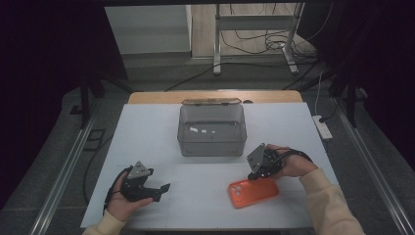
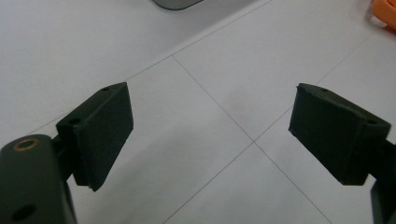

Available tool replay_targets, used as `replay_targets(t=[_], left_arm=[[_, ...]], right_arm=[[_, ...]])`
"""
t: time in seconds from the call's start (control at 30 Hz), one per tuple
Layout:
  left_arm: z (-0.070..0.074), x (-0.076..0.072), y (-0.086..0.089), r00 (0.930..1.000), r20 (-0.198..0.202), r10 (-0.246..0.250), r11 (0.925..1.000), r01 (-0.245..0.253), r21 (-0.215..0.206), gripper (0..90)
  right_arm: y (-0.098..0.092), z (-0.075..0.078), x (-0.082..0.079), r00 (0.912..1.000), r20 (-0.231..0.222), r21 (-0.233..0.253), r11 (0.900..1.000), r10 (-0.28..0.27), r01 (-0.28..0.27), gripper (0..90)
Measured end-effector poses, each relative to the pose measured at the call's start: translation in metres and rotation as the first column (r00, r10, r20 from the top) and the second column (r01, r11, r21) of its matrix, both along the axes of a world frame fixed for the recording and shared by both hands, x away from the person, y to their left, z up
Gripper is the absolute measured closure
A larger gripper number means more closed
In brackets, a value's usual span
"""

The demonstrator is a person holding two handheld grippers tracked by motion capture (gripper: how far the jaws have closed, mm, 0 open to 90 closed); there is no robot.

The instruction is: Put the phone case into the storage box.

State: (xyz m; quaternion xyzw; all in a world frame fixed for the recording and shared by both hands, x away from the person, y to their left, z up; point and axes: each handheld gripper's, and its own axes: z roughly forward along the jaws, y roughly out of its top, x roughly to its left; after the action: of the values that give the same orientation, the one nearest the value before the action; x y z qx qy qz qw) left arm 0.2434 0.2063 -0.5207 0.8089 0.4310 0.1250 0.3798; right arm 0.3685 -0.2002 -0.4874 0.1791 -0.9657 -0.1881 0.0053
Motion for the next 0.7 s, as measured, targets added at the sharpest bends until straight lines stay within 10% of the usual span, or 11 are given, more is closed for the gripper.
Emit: replay_targets(t=[0.7], left_arm=[[0.0, 0.0, 0.001, 1.0, -0.003, 0.006, 1.0, -0.006, -0.002, 13.7]], right_arm=[[-0.006, 0.029, -0.001, 0.9938, 0.027, 0.126, 0.987, -0.108, 0.104, 88.4]])
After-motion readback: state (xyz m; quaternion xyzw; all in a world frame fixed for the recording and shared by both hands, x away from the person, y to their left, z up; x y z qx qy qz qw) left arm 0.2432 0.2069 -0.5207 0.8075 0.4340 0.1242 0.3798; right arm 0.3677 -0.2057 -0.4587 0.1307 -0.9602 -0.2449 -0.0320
